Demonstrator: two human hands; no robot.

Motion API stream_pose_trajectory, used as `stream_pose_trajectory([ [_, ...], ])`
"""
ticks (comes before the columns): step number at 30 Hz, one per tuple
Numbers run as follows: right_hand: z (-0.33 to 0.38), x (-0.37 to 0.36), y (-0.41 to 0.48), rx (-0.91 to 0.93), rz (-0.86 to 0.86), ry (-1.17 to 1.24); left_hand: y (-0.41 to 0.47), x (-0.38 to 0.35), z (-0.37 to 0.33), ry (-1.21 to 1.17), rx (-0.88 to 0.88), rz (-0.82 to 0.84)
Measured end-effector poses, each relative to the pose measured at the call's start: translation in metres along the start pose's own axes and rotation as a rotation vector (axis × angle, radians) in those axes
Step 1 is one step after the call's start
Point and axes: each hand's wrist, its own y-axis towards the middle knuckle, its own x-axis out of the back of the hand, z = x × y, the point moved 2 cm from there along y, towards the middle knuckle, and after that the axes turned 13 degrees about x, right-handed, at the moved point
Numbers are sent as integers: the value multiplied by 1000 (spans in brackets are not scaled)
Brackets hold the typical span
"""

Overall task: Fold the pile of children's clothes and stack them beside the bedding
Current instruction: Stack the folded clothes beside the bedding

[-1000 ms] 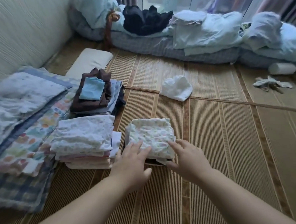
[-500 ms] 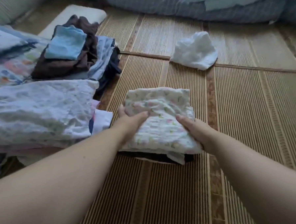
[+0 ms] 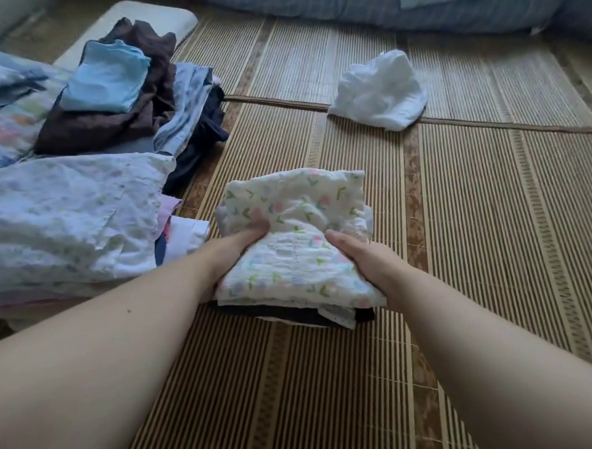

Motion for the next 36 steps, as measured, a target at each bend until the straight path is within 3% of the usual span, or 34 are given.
stream_pose_trajectory([
  [5,2,0,-6,-1,23,54,-9,1,4,26,119,121],
  [9,2,-4,-16,-11,120,255,-10,-3,11,-130,26,146],
  [14,2,-2,-29,84,26,293,-18,-18,22,-378,-37,309],
  [20,8,30,-82,116,-31,314,-56,-53,31,-408,-88,471],
  [27,31,123,-208,128,-162,224,-137,-164,43,-275,26,645],
  [36,5,295,-386,154,-363,186,-200,-384,87,-19,60,815],
])
